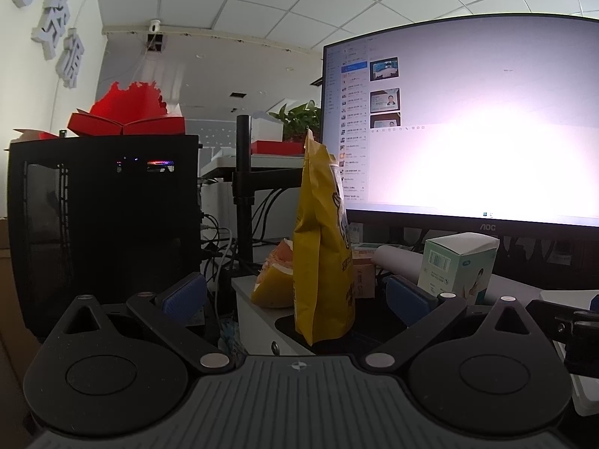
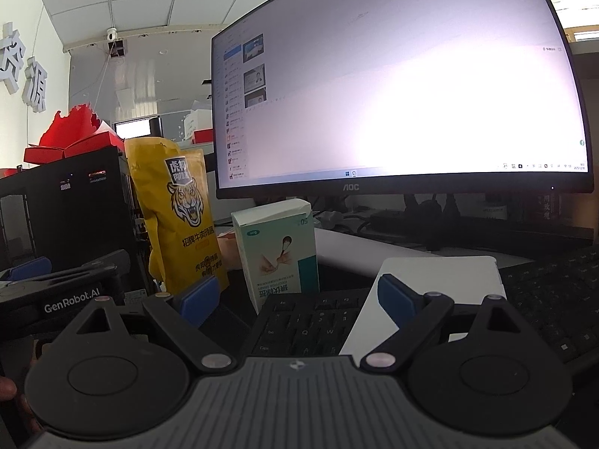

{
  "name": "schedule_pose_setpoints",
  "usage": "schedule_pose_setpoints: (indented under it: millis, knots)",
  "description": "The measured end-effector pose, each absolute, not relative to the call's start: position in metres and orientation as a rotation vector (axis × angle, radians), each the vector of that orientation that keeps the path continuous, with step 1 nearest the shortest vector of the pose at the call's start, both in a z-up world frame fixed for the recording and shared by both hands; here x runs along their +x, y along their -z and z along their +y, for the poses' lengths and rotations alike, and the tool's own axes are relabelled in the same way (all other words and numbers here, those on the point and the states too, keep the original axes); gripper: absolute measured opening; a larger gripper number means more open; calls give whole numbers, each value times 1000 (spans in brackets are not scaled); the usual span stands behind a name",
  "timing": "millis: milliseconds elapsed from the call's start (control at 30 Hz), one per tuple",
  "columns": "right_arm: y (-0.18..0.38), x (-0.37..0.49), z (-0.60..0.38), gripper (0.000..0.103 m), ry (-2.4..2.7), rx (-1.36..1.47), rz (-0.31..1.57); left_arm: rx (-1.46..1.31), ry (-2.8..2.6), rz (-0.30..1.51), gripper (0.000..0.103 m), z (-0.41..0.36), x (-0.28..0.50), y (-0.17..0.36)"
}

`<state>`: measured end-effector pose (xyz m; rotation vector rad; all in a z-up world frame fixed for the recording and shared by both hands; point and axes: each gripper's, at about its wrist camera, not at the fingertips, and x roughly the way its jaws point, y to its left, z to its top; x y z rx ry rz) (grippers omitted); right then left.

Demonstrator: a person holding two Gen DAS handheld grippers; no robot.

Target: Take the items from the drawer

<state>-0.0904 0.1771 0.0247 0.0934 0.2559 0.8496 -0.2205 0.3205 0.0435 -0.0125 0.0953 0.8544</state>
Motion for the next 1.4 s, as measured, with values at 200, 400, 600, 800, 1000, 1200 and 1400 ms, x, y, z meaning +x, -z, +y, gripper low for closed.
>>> schedule_pose_setpoints:
  millis: [200, 400, 600, 800, 1000, 1200, 1400]
  knots:
    - [-25, -90, 177, 91, -853, 91, 258, -12, -848, 106, 103, 320, -219, -43]
    - [-25, -89, 177, 91, -856, 96, 260, -10, -844, 112, 103, 319, -218, -43]
    - [-24, -90, 177, 91, -859, 98, 257, -8, -840, 115, 103, 319, -217, -44]
    - [-24, -90, 176, 91, -861, 99, 255, -7, -839, 117, 103, 320, -216, -44]
    - [-24, -89, 177, 91, -858, 96, 260, -9, -842, 123, 103, 320, -215, -42]
    - [-23, -89, 179, 91, -845, 87, 271, -13, -847, 129, 103, 321, -214, -41]
    - [-22, -89, 181, 91, -838, 76, 283, -14, -840, 134, 103, 321, -214, -40]
